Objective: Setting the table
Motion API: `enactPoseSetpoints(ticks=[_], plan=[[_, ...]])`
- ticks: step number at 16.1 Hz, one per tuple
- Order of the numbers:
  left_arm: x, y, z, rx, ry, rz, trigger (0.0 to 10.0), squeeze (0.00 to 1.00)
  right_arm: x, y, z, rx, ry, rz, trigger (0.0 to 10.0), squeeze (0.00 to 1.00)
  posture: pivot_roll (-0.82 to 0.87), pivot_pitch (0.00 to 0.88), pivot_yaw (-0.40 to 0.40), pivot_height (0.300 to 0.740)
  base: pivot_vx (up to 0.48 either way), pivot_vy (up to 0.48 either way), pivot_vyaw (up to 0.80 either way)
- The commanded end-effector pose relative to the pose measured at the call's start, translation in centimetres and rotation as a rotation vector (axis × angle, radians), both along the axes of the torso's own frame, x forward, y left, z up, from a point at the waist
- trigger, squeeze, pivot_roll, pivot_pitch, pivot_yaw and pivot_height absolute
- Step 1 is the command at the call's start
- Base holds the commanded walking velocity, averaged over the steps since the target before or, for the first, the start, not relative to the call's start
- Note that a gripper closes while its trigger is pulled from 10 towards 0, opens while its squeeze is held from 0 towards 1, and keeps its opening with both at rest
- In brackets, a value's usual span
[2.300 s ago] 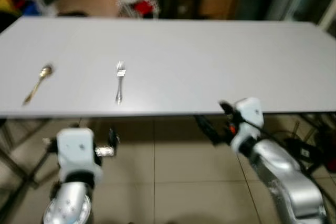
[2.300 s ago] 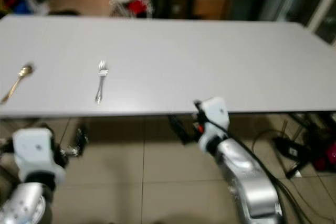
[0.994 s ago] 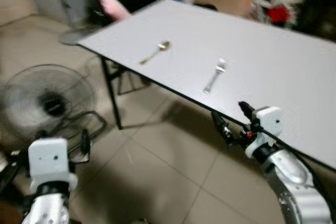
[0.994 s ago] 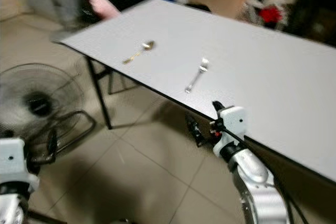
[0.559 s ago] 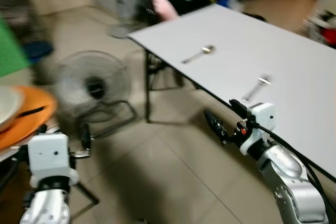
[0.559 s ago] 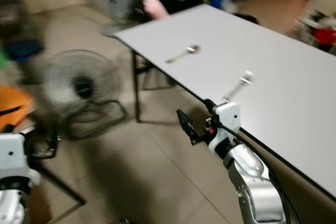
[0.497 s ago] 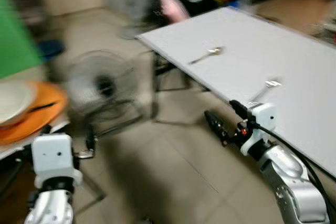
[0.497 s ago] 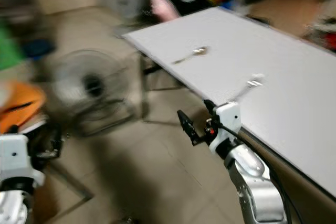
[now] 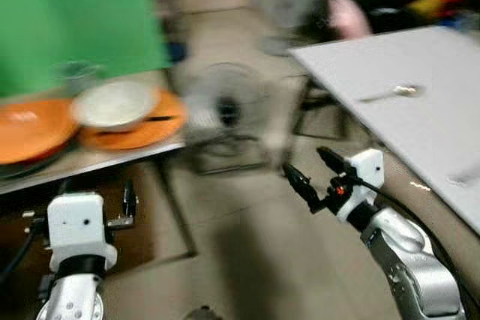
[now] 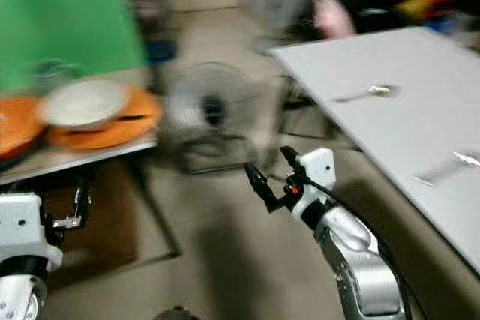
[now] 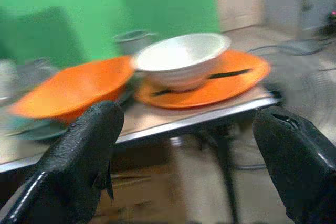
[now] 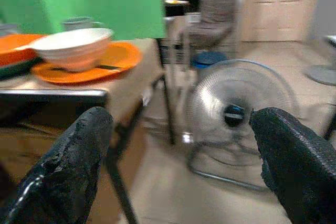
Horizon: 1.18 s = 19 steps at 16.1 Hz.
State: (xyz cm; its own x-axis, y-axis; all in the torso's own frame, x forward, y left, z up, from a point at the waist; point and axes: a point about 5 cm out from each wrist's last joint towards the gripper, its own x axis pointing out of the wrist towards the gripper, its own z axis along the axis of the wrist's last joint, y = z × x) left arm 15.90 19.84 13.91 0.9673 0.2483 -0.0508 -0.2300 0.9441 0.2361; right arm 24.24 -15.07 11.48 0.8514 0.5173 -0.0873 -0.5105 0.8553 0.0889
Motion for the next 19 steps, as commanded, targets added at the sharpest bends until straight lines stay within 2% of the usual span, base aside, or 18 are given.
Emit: enactPoseSetpoints(ticks=[1, 4, 10, 16, 19], plan=[[0.2, -0.1, 0.2, 0.012, -0.01, -0.009, 10.0, 0.85, 0.2, 0.2, 0.4, 0.007, -0.01, 0.017, 10.0, 1.0, 0.0, 0.0, 0.001, 0.74, 0.0, 0.0, 0.8], [0.4, 0.1, 0.6, 0.013, -0.02, -0.011, 10.0, 0.8, 0.5, 0.6, 0.5, 0.02, -0.014, 0.006, 10.0, 1.0, 0.01, 0.0, -0.002, 0.74, 0.0, 0.0, 0.8], [0.5, -0.3, 0.8, 0.017, -0.031, -0.057, 10.0, 0.81, 0.2, 1.9, 0.3, 0.062, -0.001, 0.019, 10.0, 1.0, 0.01, 0.0, 0.005, 0.74, 0.0, 0.0, 0.8], [0.7, -0.2, 1.1, 0.016, -0.032, -0.089, 10.0, 0.81, 0.1, 2.5, 0.4, 0.084, -0.005, 0.013, 10.0, 1.0, 0.01, 0.0, 0.024, 0.74, 0.288, 0.0, 0.8], [0.8, -0.3, 1.2, 0.039, -0.034, -0.116, 10.0, 0.81, 0.6, 2.7, 1.0, 0.084, -0.049, -0.029, 10.0, 1.0, 0.01, 0.0, 0.025, 0.74, 0.312, 0.0, 0.53]])
